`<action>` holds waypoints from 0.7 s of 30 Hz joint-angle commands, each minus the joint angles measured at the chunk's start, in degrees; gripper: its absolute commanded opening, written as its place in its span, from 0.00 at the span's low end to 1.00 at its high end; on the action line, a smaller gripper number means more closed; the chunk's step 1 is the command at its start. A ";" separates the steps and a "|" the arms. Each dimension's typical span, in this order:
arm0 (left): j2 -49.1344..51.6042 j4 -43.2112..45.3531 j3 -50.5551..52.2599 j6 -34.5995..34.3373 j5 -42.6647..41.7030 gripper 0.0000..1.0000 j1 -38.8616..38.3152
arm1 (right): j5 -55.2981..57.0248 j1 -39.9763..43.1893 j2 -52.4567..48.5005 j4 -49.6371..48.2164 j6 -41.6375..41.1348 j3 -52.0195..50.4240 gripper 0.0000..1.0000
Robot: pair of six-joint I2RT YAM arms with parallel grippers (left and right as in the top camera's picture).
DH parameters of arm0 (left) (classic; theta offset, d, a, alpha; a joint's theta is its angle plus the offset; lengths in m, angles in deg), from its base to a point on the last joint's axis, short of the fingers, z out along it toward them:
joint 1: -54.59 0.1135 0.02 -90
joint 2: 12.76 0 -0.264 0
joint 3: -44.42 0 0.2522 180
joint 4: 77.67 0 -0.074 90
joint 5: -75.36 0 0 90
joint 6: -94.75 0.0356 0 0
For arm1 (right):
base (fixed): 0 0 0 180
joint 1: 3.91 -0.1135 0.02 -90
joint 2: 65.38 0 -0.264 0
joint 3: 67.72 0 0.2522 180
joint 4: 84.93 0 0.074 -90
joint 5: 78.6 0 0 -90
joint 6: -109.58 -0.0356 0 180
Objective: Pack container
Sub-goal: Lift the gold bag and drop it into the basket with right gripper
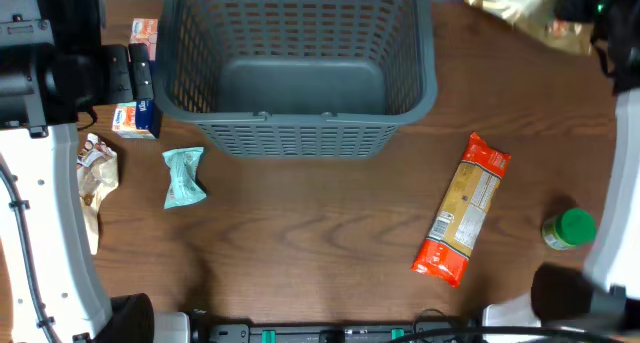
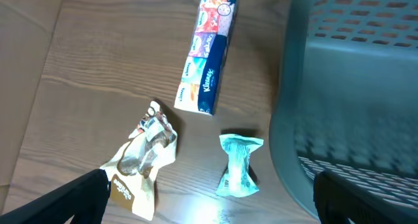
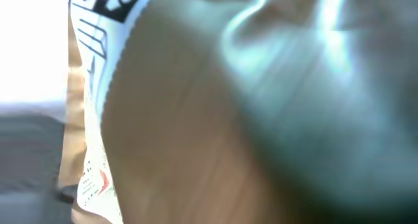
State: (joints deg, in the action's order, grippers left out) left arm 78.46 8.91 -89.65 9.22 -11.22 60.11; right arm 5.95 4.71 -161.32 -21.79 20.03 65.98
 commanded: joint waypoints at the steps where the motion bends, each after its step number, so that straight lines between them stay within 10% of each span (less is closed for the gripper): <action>1: -0.55 -0.55 0.13 -0.52 0.26 0.99 0.31 | -2.05 -5.62 4.66 -3.69 3.65 1.99 0.01; 21: -0.55 -0.76 0.13 -0.50 0.26 0.99 0.31 | -2.45 -33.55 -14.95 4.72 4.81 1.97 0.01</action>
State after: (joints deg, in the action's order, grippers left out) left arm 78.46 8.51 -89.63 9.22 -11.22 60.11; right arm 3.50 -28.36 -175.38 -16.80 26.63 65.98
